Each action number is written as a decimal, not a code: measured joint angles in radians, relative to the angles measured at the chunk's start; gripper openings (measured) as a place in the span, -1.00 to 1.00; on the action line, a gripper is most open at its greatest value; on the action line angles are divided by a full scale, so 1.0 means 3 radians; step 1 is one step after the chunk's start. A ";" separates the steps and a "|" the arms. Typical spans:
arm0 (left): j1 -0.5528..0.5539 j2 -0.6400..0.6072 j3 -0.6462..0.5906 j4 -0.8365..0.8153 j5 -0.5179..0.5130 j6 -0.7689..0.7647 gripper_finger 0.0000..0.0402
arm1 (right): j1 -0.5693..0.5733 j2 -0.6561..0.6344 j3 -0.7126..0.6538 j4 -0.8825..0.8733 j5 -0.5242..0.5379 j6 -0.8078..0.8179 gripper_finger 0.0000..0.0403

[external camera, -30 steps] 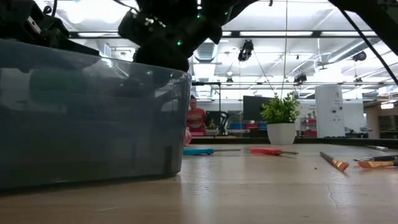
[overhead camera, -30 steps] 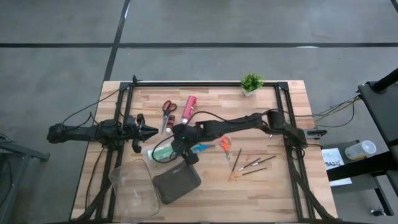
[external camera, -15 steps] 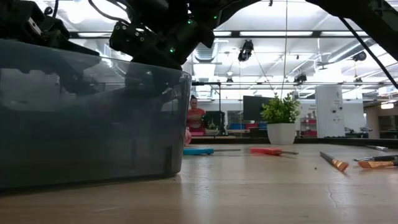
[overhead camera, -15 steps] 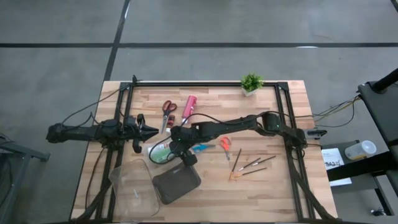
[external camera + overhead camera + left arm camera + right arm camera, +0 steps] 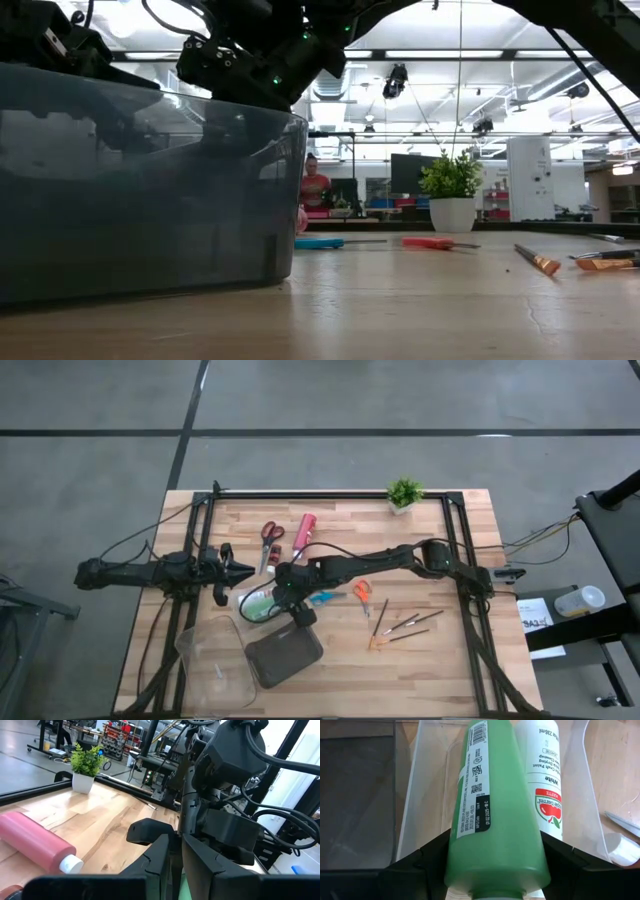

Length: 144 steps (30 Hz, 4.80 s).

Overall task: Pick & Place Paint Supplies
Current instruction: Put the green paint bottle into the top transparent bin, then put the pink paint bottle into the top transparent bin

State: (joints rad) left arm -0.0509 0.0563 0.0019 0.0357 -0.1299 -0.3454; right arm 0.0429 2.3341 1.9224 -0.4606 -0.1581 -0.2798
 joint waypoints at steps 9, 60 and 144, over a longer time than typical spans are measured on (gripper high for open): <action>0.0000 0.0000 0.0001 0.0000 0.0000 0.0000 -0.69 | 0.0000 -0.0003 0.0000 0.0008 0.0000 0.0062 0.13; 0.0000 0.0001 0.0000 0.0000 0.0000 0.0000 -0.69 | -0.0022 -0.0403 -0.0099 -0.0283 0.1623 0.0512 0.60; 0.0000 0.0001 0.0001 0.0000 0.0000 0.0000 -0.69 | -0.0874 -0.0325 -0.0607 0.0525 0.0714 0.2367 0.60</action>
State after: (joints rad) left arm -0.0510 0.0566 0.0021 0.0357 -0.1299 -0.3454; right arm -0.2192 2.2365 1.7405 -0.3030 0.0561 0.4304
